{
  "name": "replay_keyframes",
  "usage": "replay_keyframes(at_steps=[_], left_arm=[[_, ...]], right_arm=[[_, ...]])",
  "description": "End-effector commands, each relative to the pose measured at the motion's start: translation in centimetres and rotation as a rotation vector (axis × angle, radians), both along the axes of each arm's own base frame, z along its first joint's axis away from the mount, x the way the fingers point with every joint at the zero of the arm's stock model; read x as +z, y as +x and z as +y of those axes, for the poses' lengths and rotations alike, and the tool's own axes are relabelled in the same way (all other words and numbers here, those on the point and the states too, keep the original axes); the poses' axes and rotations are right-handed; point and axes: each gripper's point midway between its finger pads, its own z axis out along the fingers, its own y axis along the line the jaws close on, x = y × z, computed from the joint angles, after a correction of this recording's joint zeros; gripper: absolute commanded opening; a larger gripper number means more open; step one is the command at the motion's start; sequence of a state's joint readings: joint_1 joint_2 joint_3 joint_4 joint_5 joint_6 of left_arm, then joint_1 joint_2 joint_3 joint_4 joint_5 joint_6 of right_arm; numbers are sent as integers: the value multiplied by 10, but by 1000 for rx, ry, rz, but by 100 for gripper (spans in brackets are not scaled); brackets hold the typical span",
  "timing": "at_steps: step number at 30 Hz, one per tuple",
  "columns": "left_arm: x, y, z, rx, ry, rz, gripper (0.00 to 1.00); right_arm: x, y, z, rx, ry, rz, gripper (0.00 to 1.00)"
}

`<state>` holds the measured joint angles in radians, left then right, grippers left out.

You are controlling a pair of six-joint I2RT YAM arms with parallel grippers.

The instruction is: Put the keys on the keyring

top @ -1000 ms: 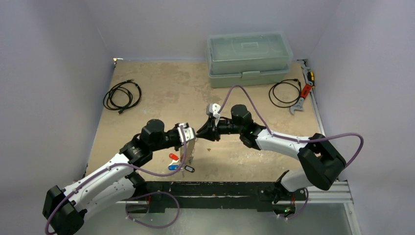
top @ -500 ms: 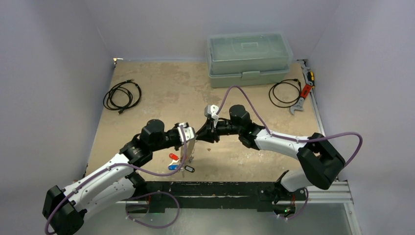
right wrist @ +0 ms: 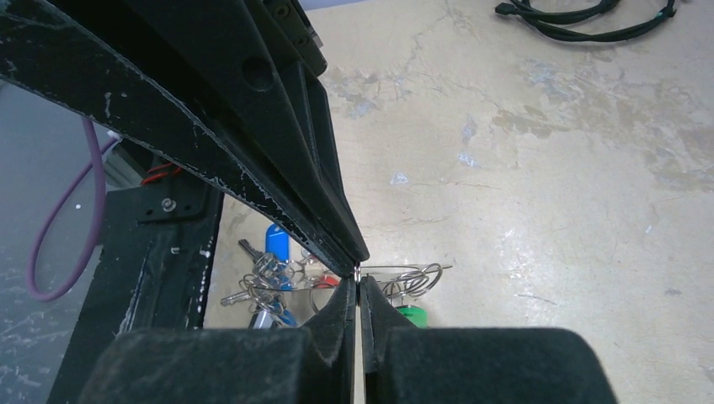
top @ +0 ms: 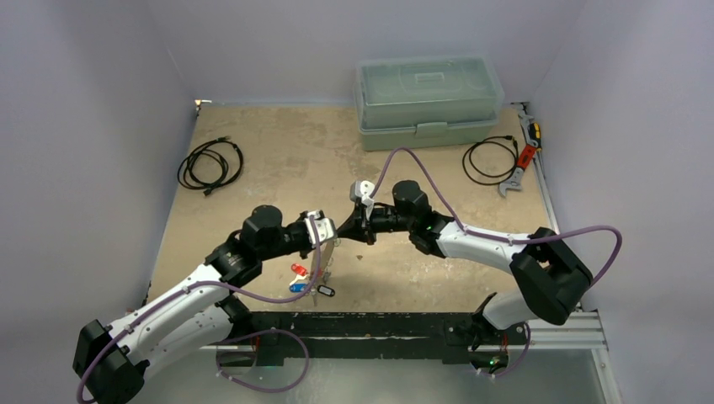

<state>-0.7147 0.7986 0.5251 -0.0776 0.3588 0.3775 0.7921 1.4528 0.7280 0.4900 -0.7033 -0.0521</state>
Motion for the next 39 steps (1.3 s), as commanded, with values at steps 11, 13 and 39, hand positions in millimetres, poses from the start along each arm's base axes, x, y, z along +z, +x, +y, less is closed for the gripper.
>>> replay_keyframes(at_steps=[11,13,39], left_arm=[[112,-10,11,16,-293,-331,53],[132,-21,15,-8,-359,-395,64],[188,-136,-10,-669,-501,-473,26]], right_arm=[[77,-10,-6,-4,214,-225,0],[91,-15,-9,8,253,-252,0],[218,-134,-90,451,771,-372,0]])
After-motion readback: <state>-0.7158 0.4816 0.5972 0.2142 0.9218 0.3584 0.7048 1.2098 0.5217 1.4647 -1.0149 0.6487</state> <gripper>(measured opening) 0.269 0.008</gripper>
